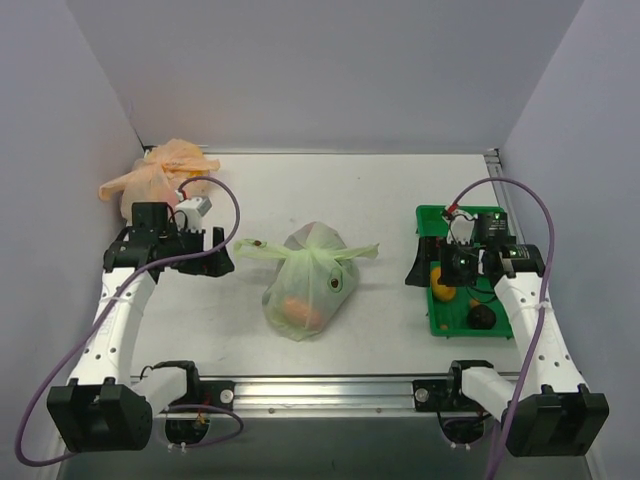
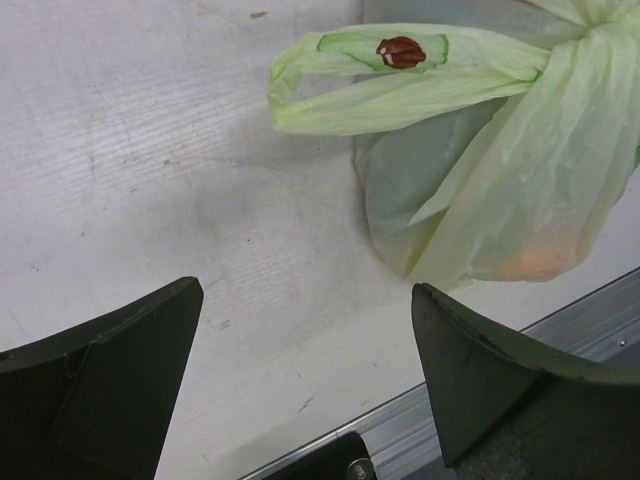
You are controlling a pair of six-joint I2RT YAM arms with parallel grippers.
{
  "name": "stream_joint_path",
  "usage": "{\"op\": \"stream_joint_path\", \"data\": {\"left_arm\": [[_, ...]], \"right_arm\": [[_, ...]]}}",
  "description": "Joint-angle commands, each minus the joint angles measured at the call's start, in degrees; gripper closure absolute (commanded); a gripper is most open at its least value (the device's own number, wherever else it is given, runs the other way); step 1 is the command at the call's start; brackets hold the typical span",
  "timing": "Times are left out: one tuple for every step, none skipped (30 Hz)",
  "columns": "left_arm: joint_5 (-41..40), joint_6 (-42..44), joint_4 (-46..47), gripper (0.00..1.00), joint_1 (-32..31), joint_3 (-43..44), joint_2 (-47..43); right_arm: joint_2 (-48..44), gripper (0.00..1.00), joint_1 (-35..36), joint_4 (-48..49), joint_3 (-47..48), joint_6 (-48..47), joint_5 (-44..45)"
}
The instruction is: Place the fake fruits into the plastic bag and tie a complex knot
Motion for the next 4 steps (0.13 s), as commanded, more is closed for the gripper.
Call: {"op": "stream_joint_path", "data": {"left_arm": [[-2.94, -0.87, 2.52, 0.02, 0.36, -1.23, -1.50], [-3.30, -0.78, 2.60, 0.03, 0.28, -1.23, -1.68], [-3.22, -0.87, 2.95, 0.02, 0.28, -1.15, -1.68], [-2.95, -0.70, 2.96, 0.03, 0.28, -0.80, -1.77]], "right_arm": [[-1.21, 0.00, -0.16, 0.99, -0.56, 1.90, -1.66], [-1.39, 0.00, -0.16, 0.99, -0.56, 1.90, -1.74], [-1.39, 0.00, -0.25, 0.99, -0.56, 1.73, -2.00], [-1.47, 0.00, -0.16, 0.99, -0.56, 1.72, -2.53]]}}
